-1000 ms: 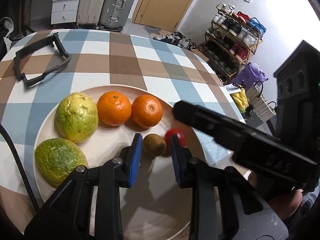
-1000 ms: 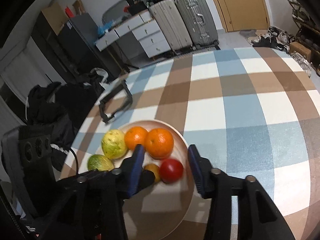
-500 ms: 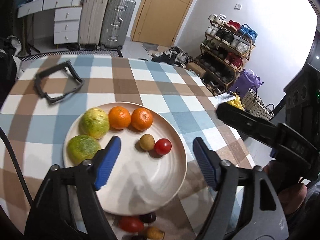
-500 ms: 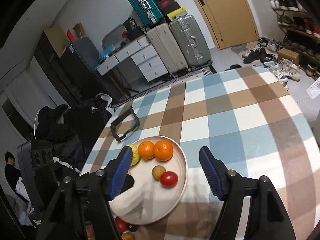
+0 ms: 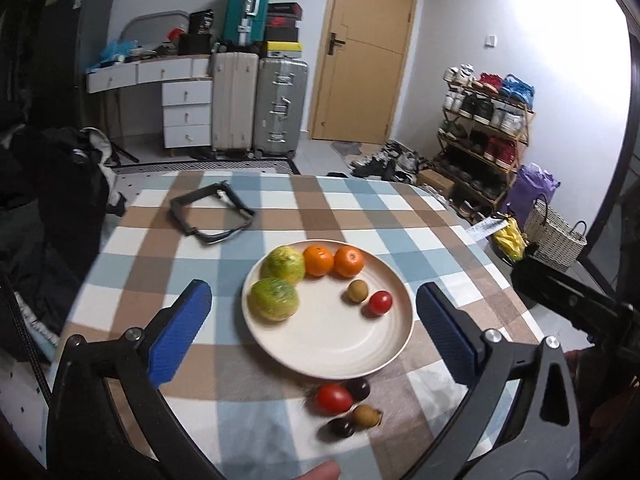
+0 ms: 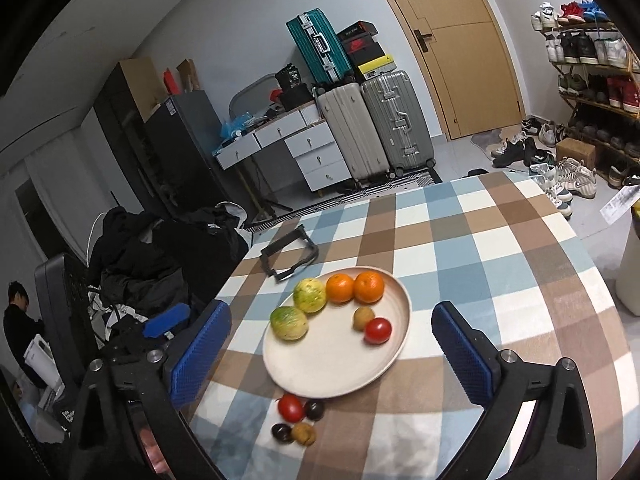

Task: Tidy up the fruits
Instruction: 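Move both grippers back toward the remaining loose fruit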

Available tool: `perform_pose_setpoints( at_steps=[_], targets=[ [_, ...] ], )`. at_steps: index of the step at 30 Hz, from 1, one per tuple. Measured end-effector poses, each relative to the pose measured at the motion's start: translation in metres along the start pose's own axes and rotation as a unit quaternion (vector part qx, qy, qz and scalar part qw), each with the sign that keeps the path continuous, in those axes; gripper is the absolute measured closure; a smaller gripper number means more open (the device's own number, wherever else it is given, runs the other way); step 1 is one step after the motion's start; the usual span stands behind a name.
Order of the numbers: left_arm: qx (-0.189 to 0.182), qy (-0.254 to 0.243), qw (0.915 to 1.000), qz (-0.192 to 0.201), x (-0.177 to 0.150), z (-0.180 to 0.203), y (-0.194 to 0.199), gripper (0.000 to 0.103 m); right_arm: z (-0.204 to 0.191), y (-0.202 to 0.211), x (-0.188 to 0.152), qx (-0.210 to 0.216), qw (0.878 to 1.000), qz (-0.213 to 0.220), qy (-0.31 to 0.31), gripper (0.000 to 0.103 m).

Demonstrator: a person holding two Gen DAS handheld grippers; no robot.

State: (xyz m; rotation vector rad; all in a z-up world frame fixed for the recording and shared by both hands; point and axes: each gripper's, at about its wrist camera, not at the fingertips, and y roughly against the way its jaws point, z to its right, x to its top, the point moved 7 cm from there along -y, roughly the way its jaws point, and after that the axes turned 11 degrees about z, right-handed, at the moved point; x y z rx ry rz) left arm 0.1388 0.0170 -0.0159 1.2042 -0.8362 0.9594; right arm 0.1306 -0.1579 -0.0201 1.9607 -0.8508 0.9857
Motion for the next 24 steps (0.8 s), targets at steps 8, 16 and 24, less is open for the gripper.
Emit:
perform_pose_setpoints(
  at_steps=[8,16,24],
  targets=[
    [0.03,0.005,0.9995,-0.012,-0.032,-0.026,0.032,0.001,-0.025,0.021,-0.028,-0.012,0.998,0.021,0.056,0.0],
    [0.046,0.014,0.9969,-0.063,-0.088,-0.04,0.024,0.001,-0.024,0.006,-0.084,-0.025,0.996,-0.039,0.071,0.0],
    [0.059,0.015,0.9951,-0.078,-0.104,-0.05,0.01,0.001,-0.015,-0.014,-0.118,-0.025,0.994,-0.092,0.048,0.0]
  ],
)
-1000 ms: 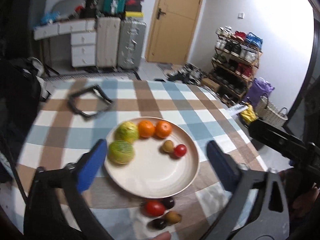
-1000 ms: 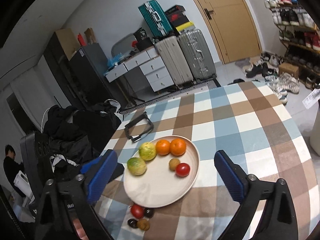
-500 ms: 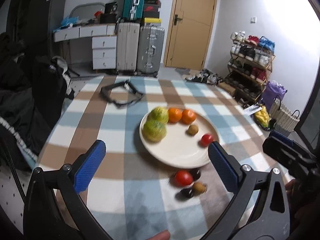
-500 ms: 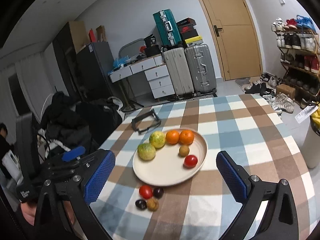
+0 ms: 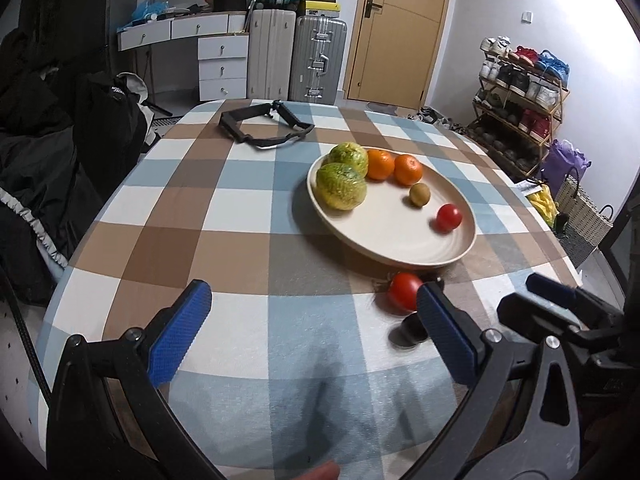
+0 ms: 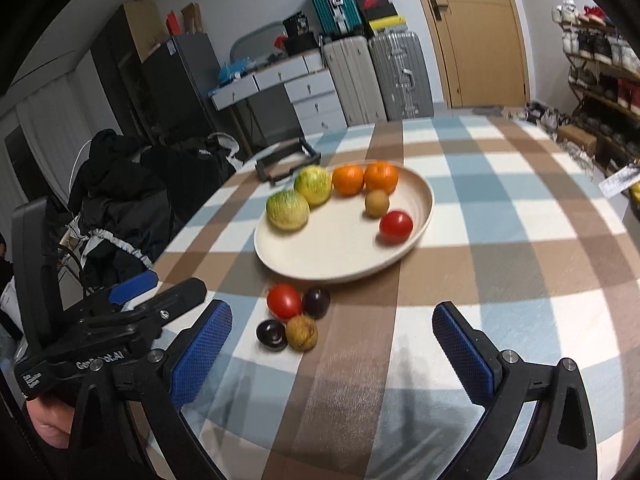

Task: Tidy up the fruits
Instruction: 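Move both grippers back toward the remaining loose fruit, then grasp a brown kiwi with the right gripper while the left gripper grasps a dark plum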

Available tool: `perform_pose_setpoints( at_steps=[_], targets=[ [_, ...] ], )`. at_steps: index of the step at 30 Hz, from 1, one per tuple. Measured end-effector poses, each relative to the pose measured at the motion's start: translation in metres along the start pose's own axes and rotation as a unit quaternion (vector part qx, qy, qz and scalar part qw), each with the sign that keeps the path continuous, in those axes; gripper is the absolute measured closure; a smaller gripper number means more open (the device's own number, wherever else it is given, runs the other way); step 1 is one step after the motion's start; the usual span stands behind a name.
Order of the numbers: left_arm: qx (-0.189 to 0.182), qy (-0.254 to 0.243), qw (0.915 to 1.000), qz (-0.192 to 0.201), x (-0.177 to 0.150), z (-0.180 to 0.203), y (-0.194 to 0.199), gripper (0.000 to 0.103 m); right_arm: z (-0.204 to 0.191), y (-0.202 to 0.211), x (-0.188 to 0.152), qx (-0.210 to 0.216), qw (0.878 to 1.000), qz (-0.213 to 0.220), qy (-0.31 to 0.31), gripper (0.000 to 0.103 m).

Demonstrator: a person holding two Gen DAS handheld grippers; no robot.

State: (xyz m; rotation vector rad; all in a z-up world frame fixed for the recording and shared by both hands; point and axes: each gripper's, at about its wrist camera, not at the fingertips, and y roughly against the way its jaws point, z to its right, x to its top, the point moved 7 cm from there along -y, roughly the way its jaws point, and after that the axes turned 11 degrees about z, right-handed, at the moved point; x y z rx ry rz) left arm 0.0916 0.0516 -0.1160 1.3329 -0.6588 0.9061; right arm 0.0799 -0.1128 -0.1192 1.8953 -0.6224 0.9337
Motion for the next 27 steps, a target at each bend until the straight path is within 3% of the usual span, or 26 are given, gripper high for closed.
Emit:
perform_pose_setpoints(
  at_steps=[8,13,23,27],
  targets=[
    [-0.001,0.006,0.9999,-0.013,-0.004,-0.008,-0.01,0.001,0.007,-0.02,-0.015,0.024,0.998,-0.039,-0.047,0.002],
    [-0.003,0.016,0.9997,-0.02,-0.008,-0.011,-0.013,0.001,0.007,-0.032,-0.02,0.03,0.996,-0.059,-0.057,0.023],
    [-0.016,0.019,0.9993,-0.027,-0.011,-0.009,-0.016,0.001,-0.005,-0.046,-0.025,0.059,0.993,-0.083,-0.052,0.039],
    [-0.021,0.019,0.9992,-0.028,-0.012,-0.008,-0.016,0.001,-0.007,-0.048,-0.028,0.055,0.994,-0.086,-0.044,0.058]
  ],
)
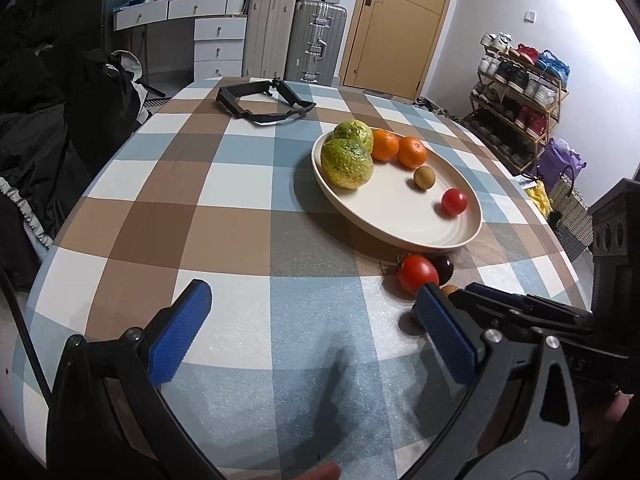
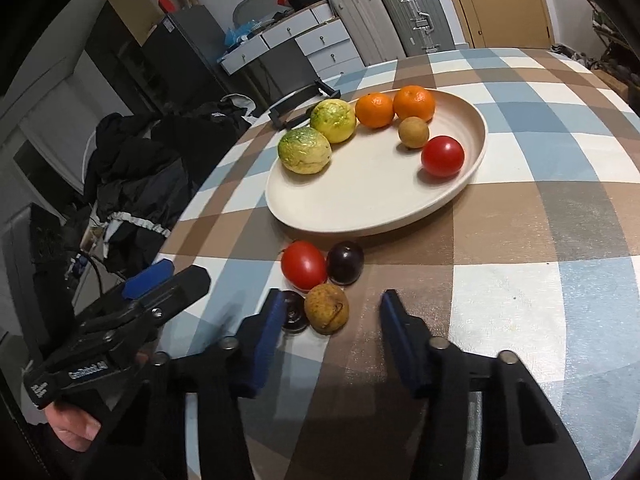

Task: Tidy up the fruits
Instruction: 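Grasp a brown kiwi with the right gripper while the left gripper grasps a dark plum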

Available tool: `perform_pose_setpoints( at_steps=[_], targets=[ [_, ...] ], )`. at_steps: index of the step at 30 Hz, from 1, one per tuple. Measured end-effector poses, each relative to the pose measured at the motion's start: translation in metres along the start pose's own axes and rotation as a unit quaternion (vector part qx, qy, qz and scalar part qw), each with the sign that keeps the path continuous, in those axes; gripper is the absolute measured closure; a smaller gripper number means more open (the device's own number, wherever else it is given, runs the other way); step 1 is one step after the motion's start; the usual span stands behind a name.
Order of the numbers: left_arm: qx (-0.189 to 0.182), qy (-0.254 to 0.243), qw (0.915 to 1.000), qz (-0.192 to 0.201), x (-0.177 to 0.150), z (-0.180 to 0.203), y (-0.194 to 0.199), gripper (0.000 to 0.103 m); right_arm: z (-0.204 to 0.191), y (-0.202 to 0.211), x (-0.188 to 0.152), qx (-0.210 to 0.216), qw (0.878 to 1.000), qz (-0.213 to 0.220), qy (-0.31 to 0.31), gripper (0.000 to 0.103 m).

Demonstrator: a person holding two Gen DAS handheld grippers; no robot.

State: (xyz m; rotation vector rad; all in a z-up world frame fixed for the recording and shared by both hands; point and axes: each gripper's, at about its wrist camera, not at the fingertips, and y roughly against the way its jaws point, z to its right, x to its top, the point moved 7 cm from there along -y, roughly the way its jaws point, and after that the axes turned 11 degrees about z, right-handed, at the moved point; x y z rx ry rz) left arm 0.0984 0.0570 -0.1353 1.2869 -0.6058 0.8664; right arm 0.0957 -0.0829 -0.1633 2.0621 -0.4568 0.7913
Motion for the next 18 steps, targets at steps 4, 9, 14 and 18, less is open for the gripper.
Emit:
perform_pose_setpoints(
  at_steps=[4,9,14,18],
  targets=[
    [-0.006,-0.001,1.0,-0.005,-0.002,0.003,-0.002,0.001,0.001,0.001,-0.001,0.011,1.0,0.003,-0.006,0.08],
    [-0.026,-0.001,0.9995,-0.017,-0.005,0.011,-0.005,0.001,0.002,0.006,0.001,0.016,1.0,0.013,-0.008,0.081],
    [-0.045,-0.01,0.9984,-0.033,-0.009,0.025,-0.011,0.001,0.009,0.021,0.007,0.022,0.999,0.036,-0.016,0.081],
    [-0.068,-0.014,0.9964,-0.05,-0.013,0.041,-0.017,0.001,0.018,0.037,0.013,0.019,0.998,0.052,-0.018,0.081]
  ],
)
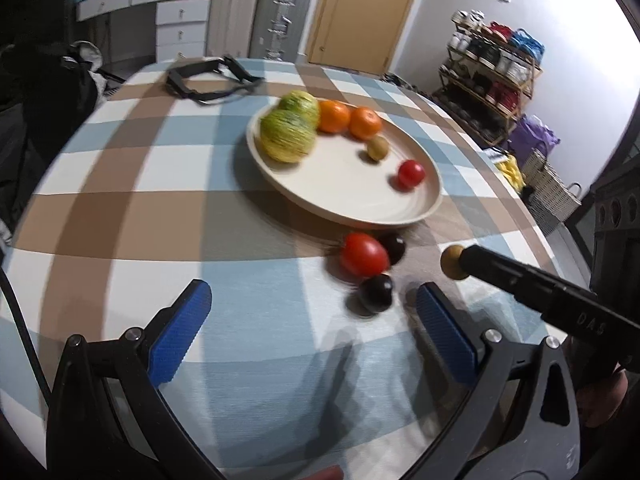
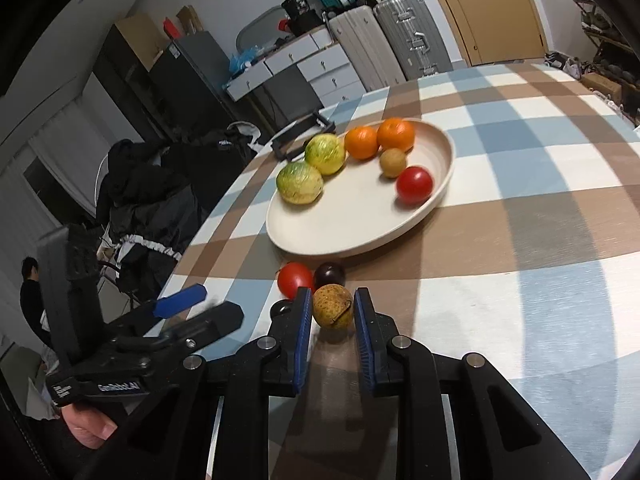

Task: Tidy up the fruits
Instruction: 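Grasp a brown kiwi with the right gripper while the left gripper grasps a dark plum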

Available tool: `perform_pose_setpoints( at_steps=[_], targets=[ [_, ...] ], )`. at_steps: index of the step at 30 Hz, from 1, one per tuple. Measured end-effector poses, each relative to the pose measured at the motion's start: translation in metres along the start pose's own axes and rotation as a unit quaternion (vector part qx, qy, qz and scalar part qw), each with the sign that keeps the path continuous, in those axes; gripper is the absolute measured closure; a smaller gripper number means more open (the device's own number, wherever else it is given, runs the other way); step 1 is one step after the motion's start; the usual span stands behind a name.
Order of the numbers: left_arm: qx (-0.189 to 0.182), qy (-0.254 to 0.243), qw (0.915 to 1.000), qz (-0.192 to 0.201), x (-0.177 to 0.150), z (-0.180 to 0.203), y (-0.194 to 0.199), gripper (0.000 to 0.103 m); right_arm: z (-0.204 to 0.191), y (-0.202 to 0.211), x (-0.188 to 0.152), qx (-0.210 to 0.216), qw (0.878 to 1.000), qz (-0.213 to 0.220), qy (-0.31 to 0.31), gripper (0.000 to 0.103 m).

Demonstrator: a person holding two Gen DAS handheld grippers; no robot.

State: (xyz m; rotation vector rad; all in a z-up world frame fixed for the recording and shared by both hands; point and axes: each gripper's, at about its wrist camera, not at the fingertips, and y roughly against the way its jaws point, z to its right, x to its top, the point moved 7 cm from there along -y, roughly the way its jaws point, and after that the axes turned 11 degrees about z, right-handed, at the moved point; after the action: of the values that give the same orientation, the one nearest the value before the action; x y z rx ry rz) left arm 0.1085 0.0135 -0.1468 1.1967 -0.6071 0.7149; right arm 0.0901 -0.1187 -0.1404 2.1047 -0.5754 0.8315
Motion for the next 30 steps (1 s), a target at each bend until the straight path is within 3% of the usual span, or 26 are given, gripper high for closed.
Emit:
perform_pose_setpoints(
  at_steps=[4,7,10,12,14,16,24,30],
  targets=[
    [-0.011,-0.007,0.9998,-0.017,-0.004,0.012,-0.012,0.002,0.009,0.015,0.006,-0.006,1.0,0.01,-0.001,0.081],
    [-0.016,-0.007,0.9995,-0.025,-0.007,0.016,-0.019,0.01,0.016,0.023,0.009,-0.012,1.0,0.018,-0.003,0.081],
    [-0.027,0.004,0.9991,-0.033,-0.009,0.018,-0.024,0.049,0.022,0.029,0.01,-0.016,1.0,0.024,-0.006,0.081],
    [-0.028,0.012,0.9989,-0.035,-0.007,0.016,-0.025,0.058,0.025,0.033,0.01,-0.021,0.999,0.025,-0.008,0.081],
    [-0.058,0.033,0.9966,-0.048,-0.008,0.019,-0.028,0.076,0.027,0.034,0.008,-0.021,0.999,0.023,-0.012,0.081],
    [-0.06,0.02,0.9968,-0.047,-0.006,0.025,-0.026,0.085,0.027,0.034,0.008,-0.02,0.999,0.023,-0.011,0.081],
    [-0.073,0.03,0.9952,-0.057,-0.006,0.024,-0.021,0.085,0.026,0.035,0.009,-0.016,1.0,0.025,-0.008,0.081],
    [-0.093,0.04,0.994,-0.041,0.011,0.026,-0.013,0.085,0.03,0.035,0.025,-0.012,0.999,0.033,-0.007,0.081]
  ],
)
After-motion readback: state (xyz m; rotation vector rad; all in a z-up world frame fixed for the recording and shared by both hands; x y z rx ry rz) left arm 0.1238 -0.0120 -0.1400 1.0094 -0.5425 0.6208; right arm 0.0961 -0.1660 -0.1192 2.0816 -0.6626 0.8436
